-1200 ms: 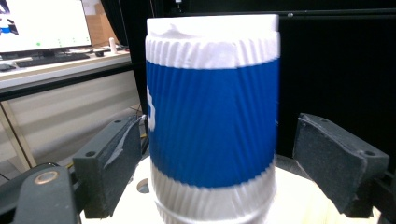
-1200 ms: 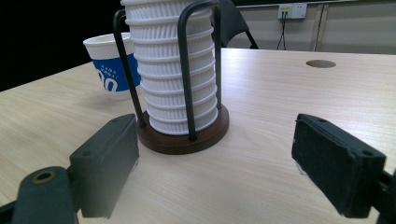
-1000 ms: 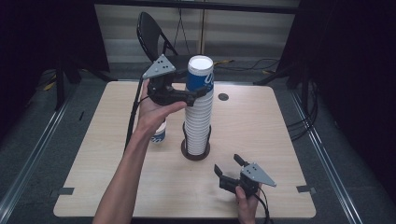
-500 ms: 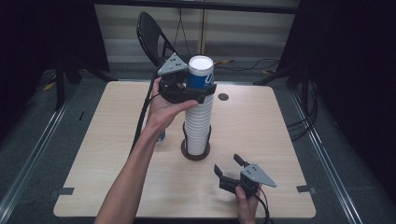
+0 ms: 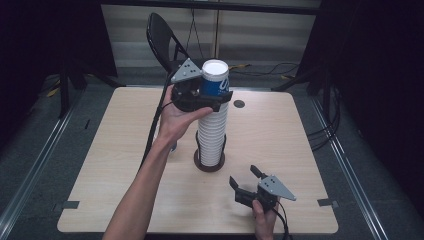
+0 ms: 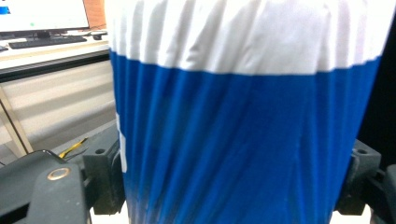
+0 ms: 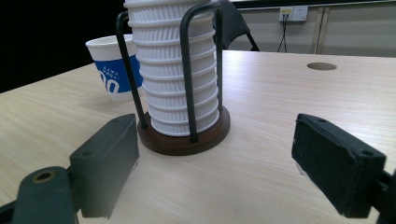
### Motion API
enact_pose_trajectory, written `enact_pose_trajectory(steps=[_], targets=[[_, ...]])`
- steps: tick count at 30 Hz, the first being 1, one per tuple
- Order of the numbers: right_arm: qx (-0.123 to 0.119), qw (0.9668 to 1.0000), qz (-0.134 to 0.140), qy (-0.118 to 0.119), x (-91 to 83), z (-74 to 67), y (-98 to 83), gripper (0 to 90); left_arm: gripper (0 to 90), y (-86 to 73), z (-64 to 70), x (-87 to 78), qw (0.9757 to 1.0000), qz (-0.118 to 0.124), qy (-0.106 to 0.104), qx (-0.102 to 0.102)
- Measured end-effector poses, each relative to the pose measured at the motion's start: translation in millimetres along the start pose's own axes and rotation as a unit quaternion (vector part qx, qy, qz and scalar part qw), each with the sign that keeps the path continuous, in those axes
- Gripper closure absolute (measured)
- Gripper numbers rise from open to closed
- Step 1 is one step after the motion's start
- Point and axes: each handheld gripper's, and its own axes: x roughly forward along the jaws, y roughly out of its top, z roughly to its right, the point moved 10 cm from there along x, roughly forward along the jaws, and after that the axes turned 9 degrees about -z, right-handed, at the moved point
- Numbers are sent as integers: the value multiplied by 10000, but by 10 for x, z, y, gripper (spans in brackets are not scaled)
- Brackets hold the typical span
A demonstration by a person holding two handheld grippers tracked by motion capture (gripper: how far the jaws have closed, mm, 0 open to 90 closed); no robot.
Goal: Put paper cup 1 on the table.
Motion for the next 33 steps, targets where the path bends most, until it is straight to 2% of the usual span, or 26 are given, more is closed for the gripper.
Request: enact_pose_trajectory(steps=[10,14,24,27,30,33], targets=[[11,10000,2,2,-1,1,0,144,191,5,14,-3,10000,-14,38,-2],[13,10000,-2,1,0,1,0,144,195,28,7,-17,10000,64,48,-41],[11,10000,-3,5,1,2,0,144,201,124,5,-75,9997,208,121,62],[10,10000,-3,6,2,2,1,144,205,167,4,-100,9995,296,83,-8],[12,10000,-2,7,1,1,1,144,206,190,10,-115,9994,321,99,83],[14,10000,-2,6,2,2,1,144,207,227,-3,-134,9992,375,134,92]])
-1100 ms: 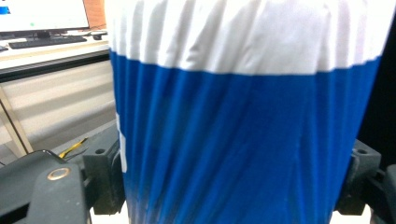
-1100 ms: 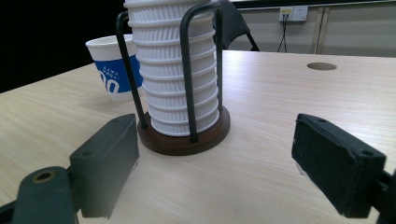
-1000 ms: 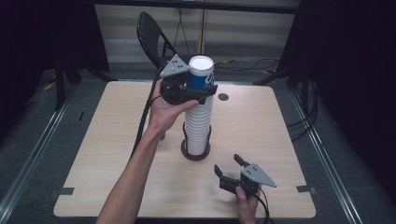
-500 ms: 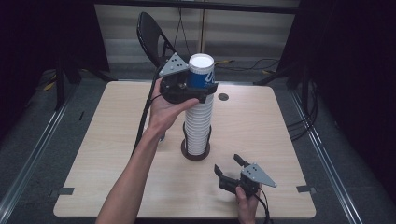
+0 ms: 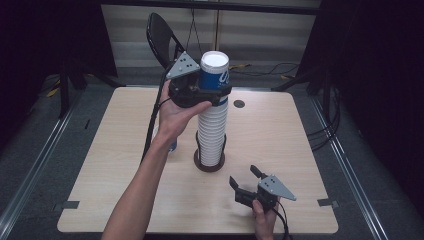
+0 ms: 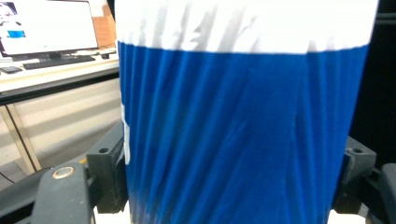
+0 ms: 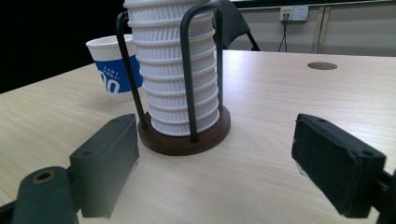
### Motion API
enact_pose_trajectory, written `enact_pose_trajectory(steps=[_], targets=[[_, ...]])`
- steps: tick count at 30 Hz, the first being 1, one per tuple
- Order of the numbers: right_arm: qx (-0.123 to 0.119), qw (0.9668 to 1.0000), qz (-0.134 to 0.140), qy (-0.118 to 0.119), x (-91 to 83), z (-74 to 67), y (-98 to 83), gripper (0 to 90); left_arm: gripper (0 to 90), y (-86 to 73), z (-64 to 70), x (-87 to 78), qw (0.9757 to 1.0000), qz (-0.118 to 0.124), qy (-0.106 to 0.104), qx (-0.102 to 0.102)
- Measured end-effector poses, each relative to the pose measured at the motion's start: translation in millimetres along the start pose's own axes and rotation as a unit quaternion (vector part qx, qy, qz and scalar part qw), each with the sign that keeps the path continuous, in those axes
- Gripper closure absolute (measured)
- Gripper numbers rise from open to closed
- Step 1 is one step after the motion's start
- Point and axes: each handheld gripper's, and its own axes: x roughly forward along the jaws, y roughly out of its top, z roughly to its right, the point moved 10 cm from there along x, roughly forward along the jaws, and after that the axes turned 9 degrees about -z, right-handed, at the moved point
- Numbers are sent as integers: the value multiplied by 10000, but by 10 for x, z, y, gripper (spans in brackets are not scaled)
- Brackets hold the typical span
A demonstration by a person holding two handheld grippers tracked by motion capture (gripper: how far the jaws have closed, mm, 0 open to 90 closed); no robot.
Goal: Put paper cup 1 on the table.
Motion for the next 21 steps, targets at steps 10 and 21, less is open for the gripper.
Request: enact_pose_trajectory(steps=[10,21], targets=[[-9,10000,13,-8,-2,1,1,144,210,174,25,-77,9997,229,15,88],[-4,10000,54,-16,-11,0,5,145,212,369,66,-190,9976,653,50,207]])
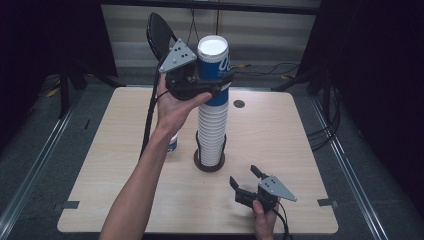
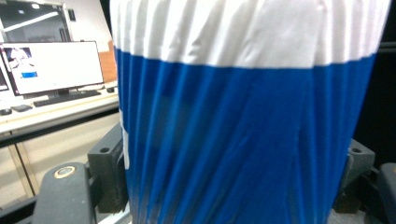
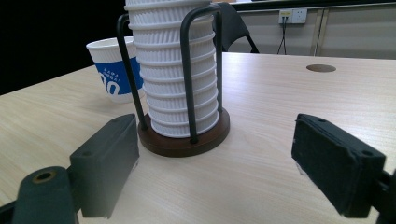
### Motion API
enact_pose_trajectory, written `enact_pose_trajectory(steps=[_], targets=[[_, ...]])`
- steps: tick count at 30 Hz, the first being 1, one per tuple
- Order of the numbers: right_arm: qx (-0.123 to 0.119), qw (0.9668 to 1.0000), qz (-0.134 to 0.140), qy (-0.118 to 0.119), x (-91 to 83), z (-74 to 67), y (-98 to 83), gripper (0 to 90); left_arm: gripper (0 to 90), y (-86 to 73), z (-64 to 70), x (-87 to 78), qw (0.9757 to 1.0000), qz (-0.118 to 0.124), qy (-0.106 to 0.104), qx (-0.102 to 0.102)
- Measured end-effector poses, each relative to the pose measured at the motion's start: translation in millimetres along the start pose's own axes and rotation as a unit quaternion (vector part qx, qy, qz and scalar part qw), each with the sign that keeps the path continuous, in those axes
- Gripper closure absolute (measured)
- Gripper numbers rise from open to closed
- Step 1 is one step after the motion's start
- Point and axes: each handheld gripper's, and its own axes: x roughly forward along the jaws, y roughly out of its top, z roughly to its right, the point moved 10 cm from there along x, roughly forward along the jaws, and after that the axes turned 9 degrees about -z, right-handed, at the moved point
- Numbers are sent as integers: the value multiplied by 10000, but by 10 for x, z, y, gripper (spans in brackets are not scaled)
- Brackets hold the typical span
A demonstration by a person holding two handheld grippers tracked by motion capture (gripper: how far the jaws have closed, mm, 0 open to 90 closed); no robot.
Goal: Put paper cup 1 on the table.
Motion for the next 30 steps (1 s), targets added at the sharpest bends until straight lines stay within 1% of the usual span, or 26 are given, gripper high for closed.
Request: enact_pose_trajectory(steps=[1,2,4,8,11,12,13,14,15,18,21,22,23,24,25,27,29,30], targets=[[0,10000,0,0,0,0,0,145,212,0,0,0,10000,0,0,0],[-2,10000,-8,11,1,-1,-1,144,212,45,6,-25,9998,165,-121,-34],[-19,10000,-5,3,2,-1,0,144,212,80,-7,-42,9995,261,-134,-93],[2,10000,2,7,-1,0,0,145,213,93,-49,-67,9995,268,-110,-109],[-3,10000,-6,16,1,-2,0,145,214,134,-70,-115,9991,384,-116,-147],[-3,10000,-6,16,1,-2,0,145,214,134,-70,-115,9991,384,-116,-147],[-2,10000,-5,15,1,-2,0,145,214,159,-83,-150,9988,434,-112,-174],[2,10000,-7,15,0,-1,-1,145,214,165,-91,-174,9989,430,-105,-147],[0,10000,-6,14,0,-2,-1,144,214,168,-98,-193,9989,428,-104,-162],[-9,10000,-10,7,0,-1,-1,145,214,178,-138,-261,9986,464,-88,-249],[-3,10000,-12,7,1,-1,-1,144,214,172,-187,-324,9986,442,15,-289],[-3,10000,-8,13,1,-2,-1,145,214,171,-201,-340,9985,453,16,-306],[-8,10000,-9,15,2,-2,-1,145,215,160,-233,-361,9985,439,16,-337],[-9,10000,-24,21,1,-2,-3,145,214,150,-268,-377,9984,427,73,-367],[-15,10000,-24,25,1,-3,-3,144,215,145,-289,-390,9982,437,84,-410],[-3,10000,-29,24,3,-3,-3,144,215,130,-325,-423,9978,440,54,-490],[0,10000,-24,22,4,-3,-2,145,215,114,-355,-456,9979,422,61,-481],[6,10000,-29,20,4,-2,-3,145,216,103,-368,-473,9978,405,80,-523]])
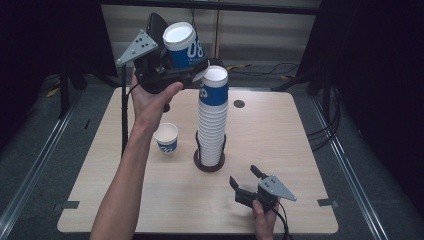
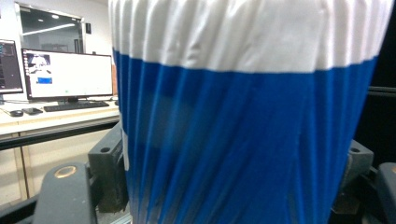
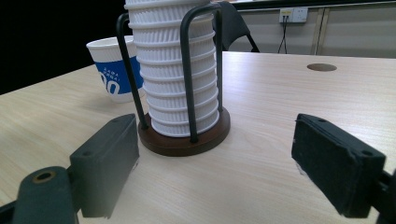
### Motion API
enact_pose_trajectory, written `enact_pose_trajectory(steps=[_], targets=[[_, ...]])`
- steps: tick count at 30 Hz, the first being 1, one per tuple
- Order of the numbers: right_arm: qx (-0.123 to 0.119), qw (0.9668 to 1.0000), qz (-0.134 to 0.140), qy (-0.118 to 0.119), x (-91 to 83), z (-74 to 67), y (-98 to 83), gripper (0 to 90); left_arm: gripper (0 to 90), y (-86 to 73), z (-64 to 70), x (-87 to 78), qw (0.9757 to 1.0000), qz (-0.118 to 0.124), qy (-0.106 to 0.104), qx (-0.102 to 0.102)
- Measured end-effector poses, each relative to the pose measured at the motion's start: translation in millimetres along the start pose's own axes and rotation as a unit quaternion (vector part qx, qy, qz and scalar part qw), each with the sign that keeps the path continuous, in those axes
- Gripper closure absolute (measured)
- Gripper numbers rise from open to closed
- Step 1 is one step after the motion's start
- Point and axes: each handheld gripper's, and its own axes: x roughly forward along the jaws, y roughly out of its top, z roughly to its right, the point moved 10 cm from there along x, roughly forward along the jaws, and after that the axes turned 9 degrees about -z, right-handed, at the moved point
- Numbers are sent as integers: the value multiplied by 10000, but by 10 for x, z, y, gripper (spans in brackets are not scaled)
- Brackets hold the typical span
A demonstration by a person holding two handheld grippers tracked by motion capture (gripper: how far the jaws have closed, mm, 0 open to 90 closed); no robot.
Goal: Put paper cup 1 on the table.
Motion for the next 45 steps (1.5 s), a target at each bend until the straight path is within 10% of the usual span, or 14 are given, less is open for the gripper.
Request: enact_pose_trajectory(steps=[27,45], targets=[[-15,10000,14,-21,-1,0,1,145,211,-468,-151,-341,9995,-212,94,-224],[-16,10000,-42,-56,9,3,-4,163,210,-1085,-84,-451,9966,-668,-3,-476]])
